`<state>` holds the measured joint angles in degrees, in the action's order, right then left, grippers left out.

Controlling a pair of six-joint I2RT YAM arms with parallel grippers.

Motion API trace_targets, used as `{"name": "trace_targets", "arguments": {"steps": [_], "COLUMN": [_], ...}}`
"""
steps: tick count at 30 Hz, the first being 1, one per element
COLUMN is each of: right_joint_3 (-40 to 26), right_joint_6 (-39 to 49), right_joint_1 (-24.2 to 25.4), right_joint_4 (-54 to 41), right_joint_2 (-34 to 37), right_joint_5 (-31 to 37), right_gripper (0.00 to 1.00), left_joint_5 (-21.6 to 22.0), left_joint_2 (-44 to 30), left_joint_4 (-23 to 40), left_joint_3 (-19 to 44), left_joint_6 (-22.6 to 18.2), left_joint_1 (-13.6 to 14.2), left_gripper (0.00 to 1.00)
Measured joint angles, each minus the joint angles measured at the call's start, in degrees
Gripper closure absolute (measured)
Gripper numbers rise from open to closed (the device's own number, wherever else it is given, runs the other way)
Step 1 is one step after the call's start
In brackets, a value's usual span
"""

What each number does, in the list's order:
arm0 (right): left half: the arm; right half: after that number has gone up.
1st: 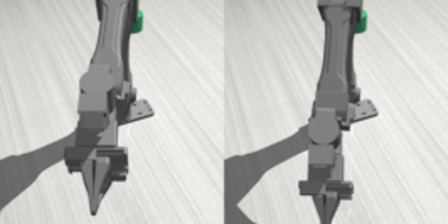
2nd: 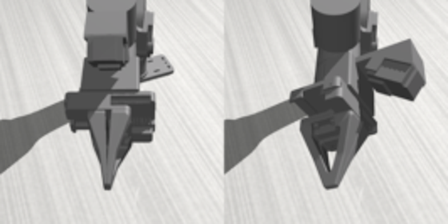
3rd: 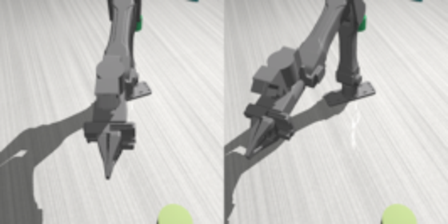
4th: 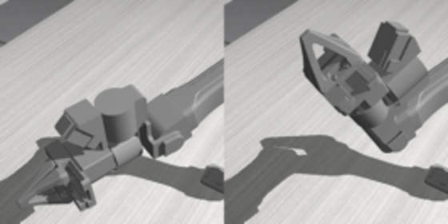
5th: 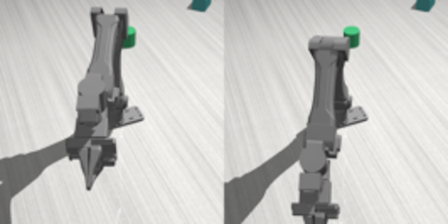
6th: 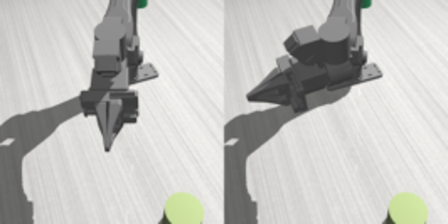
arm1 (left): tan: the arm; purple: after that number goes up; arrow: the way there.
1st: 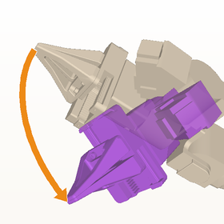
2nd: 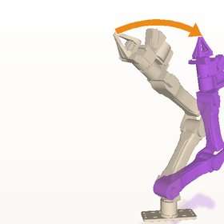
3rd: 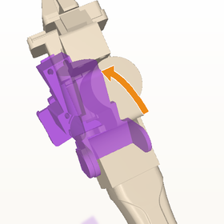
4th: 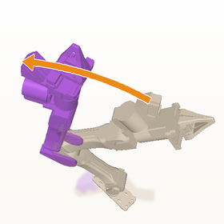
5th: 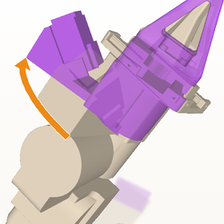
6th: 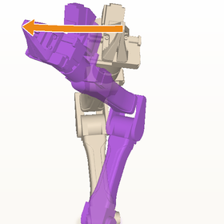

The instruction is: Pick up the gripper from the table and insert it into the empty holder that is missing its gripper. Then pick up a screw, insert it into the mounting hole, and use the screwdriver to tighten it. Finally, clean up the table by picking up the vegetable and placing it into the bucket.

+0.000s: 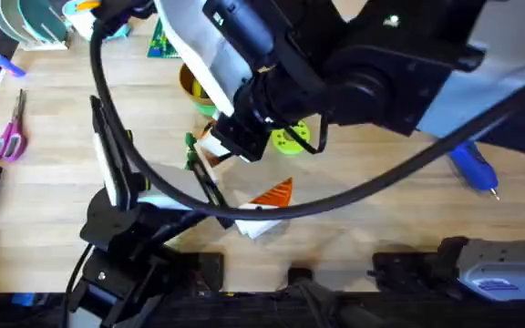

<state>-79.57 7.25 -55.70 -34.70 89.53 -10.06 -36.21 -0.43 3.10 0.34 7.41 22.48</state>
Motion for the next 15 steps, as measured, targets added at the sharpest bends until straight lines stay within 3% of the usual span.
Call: {"name": "trace_targets", "arguments": {"steps": [12, 13, 15], "right_joint_3": [-0.11, -0.11, -0.11], "right_joint_6": [-0.01, -0.26, -0.25], "right_joint_1": [0.00, 0.00, 0.00], "right_joint_4": [-0.07, -0.09, -0.31], "right_joint_2": [0.01, 0.01, 0.01], "right_joint_5": [-0.25, -0.26, -0.30], "right_gripper": [0.992, 0.965, 0.793], "left_joint_5": [-0.04, -0.02, -0.04], "left_joint_2": [0.00, 0.00, 0.02], "left_joint_4": [-0.03, -0.03, -0.07], "left_joint_3": [0.00, 0.00, 0.00], "left_joint_6": [-0.04, -0.04, -0.15], "left_joint_1": [0.00, 0.00, 0.00], "left_gripper": [0.009, 0.009, 0.008]}}
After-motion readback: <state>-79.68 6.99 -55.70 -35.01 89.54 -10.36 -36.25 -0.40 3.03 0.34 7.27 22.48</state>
